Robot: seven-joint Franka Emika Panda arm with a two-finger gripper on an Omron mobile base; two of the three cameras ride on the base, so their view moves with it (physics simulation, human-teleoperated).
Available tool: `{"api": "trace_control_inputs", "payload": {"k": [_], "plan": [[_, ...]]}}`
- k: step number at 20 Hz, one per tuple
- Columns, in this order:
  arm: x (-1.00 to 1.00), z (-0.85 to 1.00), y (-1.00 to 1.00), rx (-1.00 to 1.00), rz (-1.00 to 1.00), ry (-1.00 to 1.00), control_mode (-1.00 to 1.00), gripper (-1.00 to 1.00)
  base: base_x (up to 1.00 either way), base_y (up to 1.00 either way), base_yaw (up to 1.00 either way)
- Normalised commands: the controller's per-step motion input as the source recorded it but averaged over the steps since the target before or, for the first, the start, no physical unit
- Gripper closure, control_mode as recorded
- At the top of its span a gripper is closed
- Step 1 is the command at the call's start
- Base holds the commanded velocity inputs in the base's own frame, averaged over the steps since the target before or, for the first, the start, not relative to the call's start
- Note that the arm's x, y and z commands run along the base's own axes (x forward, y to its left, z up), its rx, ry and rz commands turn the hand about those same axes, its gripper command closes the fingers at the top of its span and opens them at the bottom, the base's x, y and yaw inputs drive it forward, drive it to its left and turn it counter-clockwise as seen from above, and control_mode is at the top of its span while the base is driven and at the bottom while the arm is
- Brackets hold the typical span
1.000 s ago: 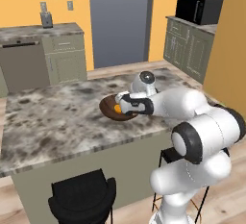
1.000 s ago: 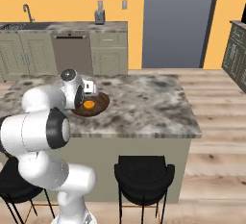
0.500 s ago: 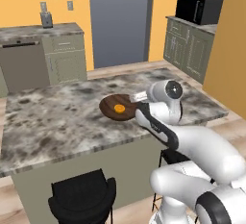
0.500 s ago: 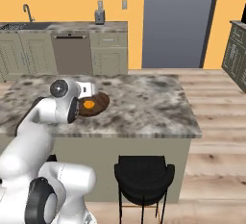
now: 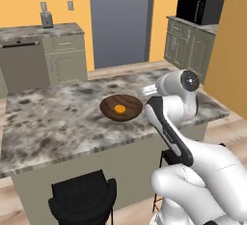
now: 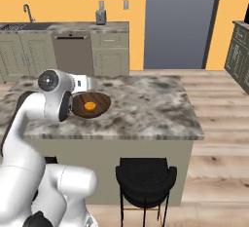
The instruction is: Retrieve the orange and banana from the fridge and place them into the bowl on the dining table.
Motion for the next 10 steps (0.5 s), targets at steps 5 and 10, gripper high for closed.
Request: {"api": "trace_control_inputs", "payload": {"k": [5,10], "plan": [[-0.85,0.00,-0.12,0.00,0.00,-0.04,-1.00,-1.00,0.00,0.00,0.00],[-0.95,0.00,-0.09,0.00,0.05,-0.10,-1.00,-1.00,0.00,0.00,0.00]]}}
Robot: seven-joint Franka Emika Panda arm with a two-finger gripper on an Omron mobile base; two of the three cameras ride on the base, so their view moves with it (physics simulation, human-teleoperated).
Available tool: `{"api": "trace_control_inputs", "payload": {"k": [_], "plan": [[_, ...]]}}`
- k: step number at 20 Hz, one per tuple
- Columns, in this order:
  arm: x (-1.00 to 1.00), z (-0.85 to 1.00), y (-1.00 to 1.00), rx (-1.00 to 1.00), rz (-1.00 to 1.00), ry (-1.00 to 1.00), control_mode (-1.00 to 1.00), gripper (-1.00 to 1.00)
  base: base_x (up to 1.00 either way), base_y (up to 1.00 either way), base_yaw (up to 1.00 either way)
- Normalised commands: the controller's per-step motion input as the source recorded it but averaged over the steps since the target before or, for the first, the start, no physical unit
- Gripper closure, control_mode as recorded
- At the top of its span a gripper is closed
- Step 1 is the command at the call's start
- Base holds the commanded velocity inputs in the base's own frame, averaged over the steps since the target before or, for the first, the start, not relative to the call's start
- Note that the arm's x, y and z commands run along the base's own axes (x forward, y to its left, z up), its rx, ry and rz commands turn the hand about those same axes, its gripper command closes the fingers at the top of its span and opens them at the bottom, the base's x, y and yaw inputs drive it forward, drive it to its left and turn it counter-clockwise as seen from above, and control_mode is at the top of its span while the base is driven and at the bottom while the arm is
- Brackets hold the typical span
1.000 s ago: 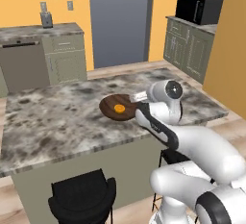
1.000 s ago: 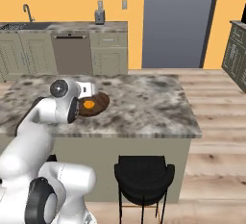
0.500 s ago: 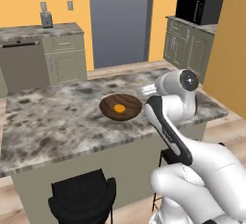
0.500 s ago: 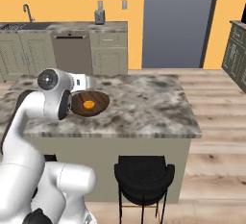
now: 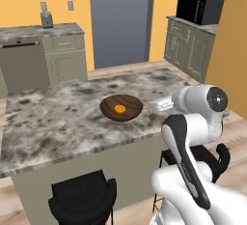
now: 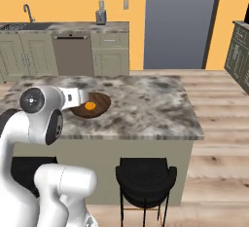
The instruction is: Retrieve the orange and banana from the fridge and place them into the bowl on the dining table.
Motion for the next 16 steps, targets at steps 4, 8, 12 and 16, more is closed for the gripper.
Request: {"api": "trace_control_inputs", "payload": {"k": [4,8,12,16], "plan": [[-0.64,0.00,-0.13,0.00,0.02,-0.04,-1.00,-1.00,0.00,0.00,0.00],[-0.22,0.00,-0.33,0.00,-0.05,0.00,-1.00,-1.00,0.00,0.00,0.00],[-0.01,-0.10,-0.24,0.00,-0.03,0.00,-1.00,-1.00,0.00,0.00,0.00],[0.00,-0.21,0.00,0.00,0.00,-0.02,-1.00,-1.00,0.00,0.00,0.00]]}}
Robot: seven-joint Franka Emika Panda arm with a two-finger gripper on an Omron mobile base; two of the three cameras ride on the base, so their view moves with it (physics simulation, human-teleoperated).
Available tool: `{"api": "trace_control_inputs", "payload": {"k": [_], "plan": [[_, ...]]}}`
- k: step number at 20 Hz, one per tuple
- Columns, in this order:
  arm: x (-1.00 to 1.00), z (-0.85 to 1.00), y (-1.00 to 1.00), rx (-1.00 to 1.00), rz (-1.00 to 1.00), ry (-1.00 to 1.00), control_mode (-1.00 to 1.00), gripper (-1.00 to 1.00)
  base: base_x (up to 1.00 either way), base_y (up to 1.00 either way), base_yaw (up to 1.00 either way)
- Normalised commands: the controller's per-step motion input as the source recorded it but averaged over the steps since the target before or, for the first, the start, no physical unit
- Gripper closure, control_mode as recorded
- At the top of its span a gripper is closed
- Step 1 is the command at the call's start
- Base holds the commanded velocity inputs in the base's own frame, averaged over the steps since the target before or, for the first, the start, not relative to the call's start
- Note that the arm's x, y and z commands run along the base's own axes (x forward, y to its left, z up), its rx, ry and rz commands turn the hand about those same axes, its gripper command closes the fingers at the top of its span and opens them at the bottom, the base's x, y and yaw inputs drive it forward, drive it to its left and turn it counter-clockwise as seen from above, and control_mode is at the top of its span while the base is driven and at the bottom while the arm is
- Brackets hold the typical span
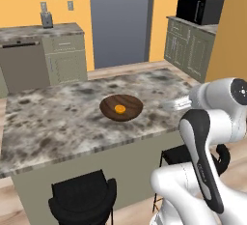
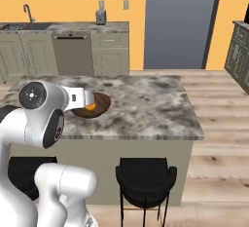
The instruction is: Retrieve the orange and banana from the fridge and place them into the bowl on the dining table.
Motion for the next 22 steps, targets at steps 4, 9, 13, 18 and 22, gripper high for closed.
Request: {"api": "trace_control_inputs", "payload": {"k": [4,9,13,18,22], "plan": [[0.00,-0.05,0.00,0.00,0.00,-0.05,-1.00,-1.00,0.00,0.00,0.00],[0.00,0.00,0.00,0.00,0.00,-0.01,1.00,-1.00,-0.07,0.00,0.01],[0.00,0.00,0.00,0.00,0.00,0.00,1.00,-1.00,-0.65,0.00,0.16],[0.00,0.00,0.00,0.00,0.00,0.00,1.00,-1.00,-0.70,0.02,0.21],[0.00,0.00,0.00,0.00,0.00,0.00,1.00,-1.00,-0.18,0.31,0.48]]}}
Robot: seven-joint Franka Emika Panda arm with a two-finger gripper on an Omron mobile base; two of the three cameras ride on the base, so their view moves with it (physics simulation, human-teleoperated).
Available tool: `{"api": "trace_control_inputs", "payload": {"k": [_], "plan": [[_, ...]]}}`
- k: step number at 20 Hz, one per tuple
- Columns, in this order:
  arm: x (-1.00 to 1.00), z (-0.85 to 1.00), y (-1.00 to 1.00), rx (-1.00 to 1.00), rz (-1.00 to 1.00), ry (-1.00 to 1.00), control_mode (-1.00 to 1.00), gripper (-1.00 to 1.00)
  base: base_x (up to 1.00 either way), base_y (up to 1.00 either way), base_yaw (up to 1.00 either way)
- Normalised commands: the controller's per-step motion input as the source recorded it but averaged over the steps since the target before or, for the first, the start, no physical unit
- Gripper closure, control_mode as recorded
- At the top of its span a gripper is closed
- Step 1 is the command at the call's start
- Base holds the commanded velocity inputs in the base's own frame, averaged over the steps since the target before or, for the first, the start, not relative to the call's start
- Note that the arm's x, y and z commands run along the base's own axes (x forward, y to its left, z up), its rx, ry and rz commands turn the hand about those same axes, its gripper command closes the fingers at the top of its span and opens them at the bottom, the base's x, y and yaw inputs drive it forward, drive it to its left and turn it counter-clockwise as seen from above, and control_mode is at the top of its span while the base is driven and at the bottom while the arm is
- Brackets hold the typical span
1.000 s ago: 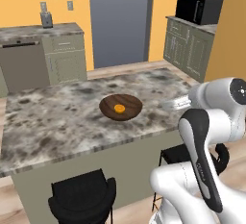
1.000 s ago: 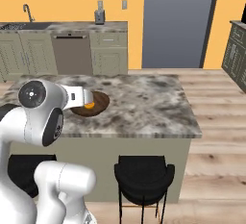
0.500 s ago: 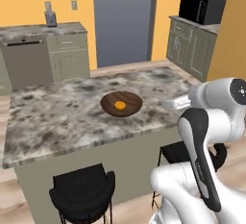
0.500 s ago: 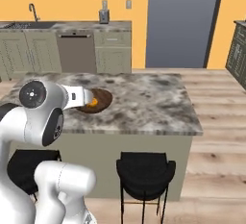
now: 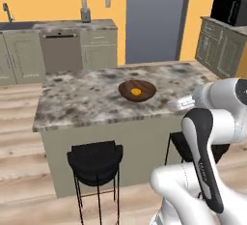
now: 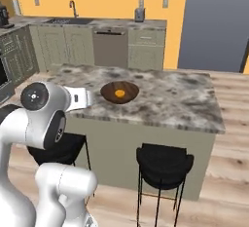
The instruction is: Retrieve the orange and banana from the fridge and place them into the bowl on the dining table.
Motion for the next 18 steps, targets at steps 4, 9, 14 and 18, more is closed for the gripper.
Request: {"api": "trace_control_inputs", "payload": {"k": [4,9,14,18], "plan": [[0.00,0.00,0.00,0.00,0.00,0.00,1.00,-1.00,0.00,0.56,0.58],[0.00,0.00,0.00,0.00,0.00,0.00,1.00,-1.00,0.00,0.79,0.57],[0.00,0.00,0.00,0.00,0.00,0.00,1.00,-1.00,0.00,0.91,0.54],[0.00,0.00,0.00,0.00,0.00,0.00,1.00,-1.00,0.00,0.91,0.51]]}}
